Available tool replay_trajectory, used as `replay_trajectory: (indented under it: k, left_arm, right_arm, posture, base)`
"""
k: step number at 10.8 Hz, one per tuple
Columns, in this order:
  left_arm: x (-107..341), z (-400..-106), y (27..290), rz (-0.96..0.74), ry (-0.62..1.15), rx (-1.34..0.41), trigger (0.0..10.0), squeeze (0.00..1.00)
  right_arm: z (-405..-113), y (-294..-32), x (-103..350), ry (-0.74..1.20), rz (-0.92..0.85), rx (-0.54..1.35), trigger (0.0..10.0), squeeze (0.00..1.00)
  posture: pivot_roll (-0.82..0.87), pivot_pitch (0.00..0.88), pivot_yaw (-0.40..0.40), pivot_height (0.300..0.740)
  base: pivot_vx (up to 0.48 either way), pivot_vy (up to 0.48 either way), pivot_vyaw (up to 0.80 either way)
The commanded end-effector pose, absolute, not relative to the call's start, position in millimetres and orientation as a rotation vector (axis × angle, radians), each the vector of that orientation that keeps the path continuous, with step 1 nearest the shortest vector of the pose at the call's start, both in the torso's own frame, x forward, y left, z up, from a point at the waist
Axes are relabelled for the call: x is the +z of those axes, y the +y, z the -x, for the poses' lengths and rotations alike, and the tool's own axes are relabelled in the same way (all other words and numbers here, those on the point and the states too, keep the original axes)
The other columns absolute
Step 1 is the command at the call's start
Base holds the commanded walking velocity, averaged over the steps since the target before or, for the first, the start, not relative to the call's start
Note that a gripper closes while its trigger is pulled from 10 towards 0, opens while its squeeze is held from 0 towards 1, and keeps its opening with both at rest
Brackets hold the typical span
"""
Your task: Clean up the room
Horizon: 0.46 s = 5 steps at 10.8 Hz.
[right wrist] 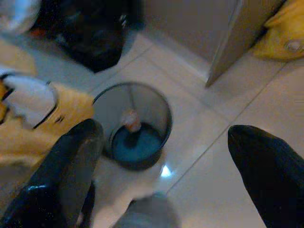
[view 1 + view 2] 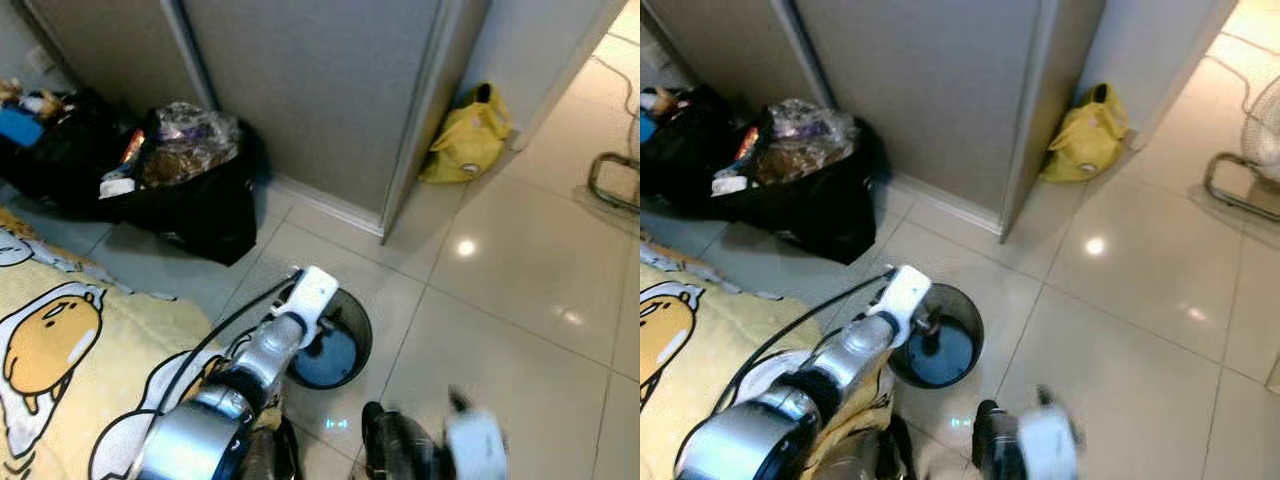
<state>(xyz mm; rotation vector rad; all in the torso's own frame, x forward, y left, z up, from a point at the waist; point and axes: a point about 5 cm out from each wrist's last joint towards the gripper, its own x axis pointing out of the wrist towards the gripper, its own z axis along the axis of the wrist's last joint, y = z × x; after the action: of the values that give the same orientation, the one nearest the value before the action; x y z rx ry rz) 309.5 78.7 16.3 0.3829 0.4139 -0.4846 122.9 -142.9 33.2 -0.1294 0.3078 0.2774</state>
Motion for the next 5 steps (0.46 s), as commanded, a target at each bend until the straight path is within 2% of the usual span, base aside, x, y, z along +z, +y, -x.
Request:
replay_trajectory:
  k: [1,2,3,4,5]
  left_arm:
    - [7,-303,95,-0.364,0.457,-0.465,10.0,0.00]
    - [11,-308,108,-0.278,0.453,-0.398,10.0,0.00]
    - [24,-315,113,-0.181,0.370,-0.393,10.0,0.00]
    - [35,-316,121,-0.091,0.275,-0.395,10.0,0.00]
    - [56,-305,142,-0.006,0.124,-0.381,10.0,0.00]
  right_arm:
    - [-121,-148,25,0.356,0.112,0.266,10.0,0.00]
    - [-143,-149,22,0.334,0.112,0.276,10.0,0.00]
    - [-165,-152,20,0.309,0.096,0.269,10.0,0.00]
    - [-182,-156,25,0.271,0.083,0.252,10.0,0.00]
    - [-210,-164,33,0.212,0.085,0.223,10.0,0.00]
  posture:
    - [-0.16,0.131,0.060,0.740]
    - [-0.13,0.089,0.053,0.740]
    - [-0.08,0.012,0.039,0.740]
    - [-0.05,0.000,0.031,0.740]
    - [0.00,0.000,0.009,0.740]
  base:
    - [0.000,0.000,0.00]
    - [0.000,0.000,0.00]
    - [0.000,0.000,0.00]
    - [0.000,0.000,0.00]
    - [0.000,0.000,0.00]
